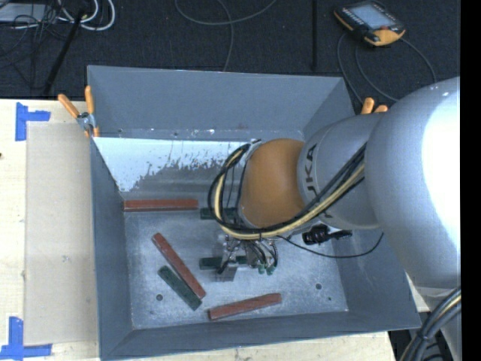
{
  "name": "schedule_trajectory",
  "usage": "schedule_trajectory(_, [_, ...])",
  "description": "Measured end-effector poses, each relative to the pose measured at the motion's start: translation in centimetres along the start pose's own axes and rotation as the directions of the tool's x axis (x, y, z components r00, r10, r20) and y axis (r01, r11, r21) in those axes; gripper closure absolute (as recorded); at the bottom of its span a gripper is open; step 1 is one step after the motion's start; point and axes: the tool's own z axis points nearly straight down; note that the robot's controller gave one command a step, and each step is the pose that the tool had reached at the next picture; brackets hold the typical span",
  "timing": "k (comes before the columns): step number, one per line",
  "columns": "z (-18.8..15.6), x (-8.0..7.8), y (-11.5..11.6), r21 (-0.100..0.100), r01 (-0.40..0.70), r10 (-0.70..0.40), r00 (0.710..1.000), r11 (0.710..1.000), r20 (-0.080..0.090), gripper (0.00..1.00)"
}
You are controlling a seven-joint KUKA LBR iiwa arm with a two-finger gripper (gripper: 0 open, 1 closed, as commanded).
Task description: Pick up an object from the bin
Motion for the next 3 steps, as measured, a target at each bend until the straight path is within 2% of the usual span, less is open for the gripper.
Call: schedule_trajectory(3, [-1.7, 0.2, 0.0, 0.001, 0.001, -0.001, 1.000, 1.000, -0.007, 1.00])
